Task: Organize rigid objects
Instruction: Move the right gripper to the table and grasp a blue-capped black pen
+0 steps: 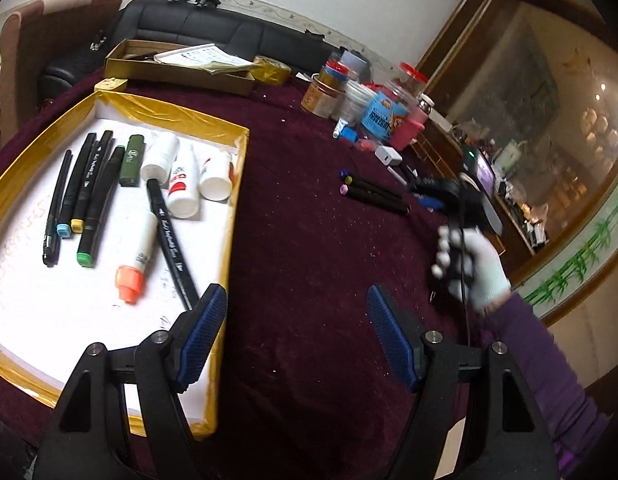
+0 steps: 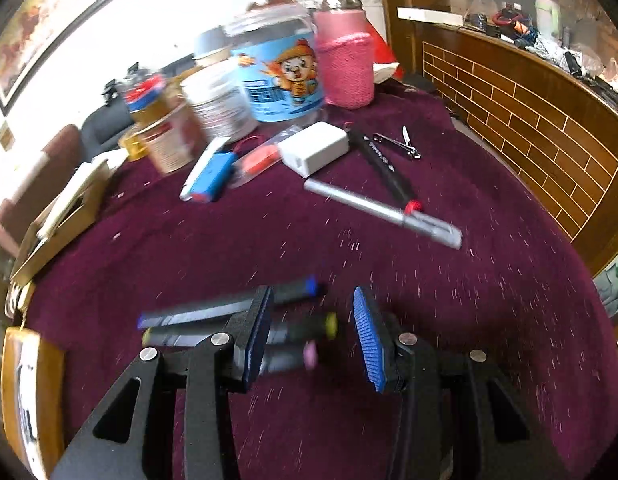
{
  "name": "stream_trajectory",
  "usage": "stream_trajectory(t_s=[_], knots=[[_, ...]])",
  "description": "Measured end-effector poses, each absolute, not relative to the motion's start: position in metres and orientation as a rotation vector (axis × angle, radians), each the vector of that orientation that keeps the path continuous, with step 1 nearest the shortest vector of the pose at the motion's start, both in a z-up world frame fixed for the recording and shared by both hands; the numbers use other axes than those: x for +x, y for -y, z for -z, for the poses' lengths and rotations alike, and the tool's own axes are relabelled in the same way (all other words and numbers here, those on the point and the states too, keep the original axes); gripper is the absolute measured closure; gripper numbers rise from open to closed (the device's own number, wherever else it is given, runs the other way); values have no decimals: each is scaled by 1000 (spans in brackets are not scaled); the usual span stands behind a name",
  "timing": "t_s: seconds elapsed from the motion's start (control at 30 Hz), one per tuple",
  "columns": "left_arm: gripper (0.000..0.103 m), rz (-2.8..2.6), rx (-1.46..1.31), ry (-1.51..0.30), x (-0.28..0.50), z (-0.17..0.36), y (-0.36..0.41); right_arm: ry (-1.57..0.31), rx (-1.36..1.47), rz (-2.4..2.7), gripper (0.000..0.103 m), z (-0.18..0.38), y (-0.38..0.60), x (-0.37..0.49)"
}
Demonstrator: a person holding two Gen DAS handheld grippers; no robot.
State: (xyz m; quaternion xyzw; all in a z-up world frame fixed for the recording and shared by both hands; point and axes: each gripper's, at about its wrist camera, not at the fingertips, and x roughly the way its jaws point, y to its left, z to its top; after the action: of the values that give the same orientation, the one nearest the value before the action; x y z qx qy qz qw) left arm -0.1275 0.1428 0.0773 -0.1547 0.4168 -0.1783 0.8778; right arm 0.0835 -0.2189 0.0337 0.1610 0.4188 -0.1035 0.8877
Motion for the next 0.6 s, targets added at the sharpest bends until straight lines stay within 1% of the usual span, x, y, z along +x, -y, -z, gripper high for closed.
stream_trajectory(t_s=[0.1, 0.13, 0.17, 0.23, 0.33, 0.43, 0.53, 0.6], knots=[[30, 371, -294, -876, -129, -77, -132, -907, 401, 140, 66, -21, 224, 102], [30, 372, -287, -883, -129, -76, -129, -962, 404, 83, 65, -14, 219, 109], [30, 377, -285, -893, -128, -74, -126, -962, 390, 47, 59, -15, 215, 107], [30, 388, -284, -909, -127, -72, -120, -989, 347, -11, 59, -16, 202, 101], [30, 392, -279, -919, -124, -69, -114, -1029, 258, -72, 59, -17, 176, 79], [30, 403, -275, -930, -123, -65, -109, -1048, 179, -134, 64, -18, 150, 50], [30, 409, -276, -942, -123, -62, -108, -1061, 130, -173, 63, -18, 129, 19], [30, 413, -281, -948, -123, -60, -107, -1070, 122, -224, 61, -18, 117, 2]])
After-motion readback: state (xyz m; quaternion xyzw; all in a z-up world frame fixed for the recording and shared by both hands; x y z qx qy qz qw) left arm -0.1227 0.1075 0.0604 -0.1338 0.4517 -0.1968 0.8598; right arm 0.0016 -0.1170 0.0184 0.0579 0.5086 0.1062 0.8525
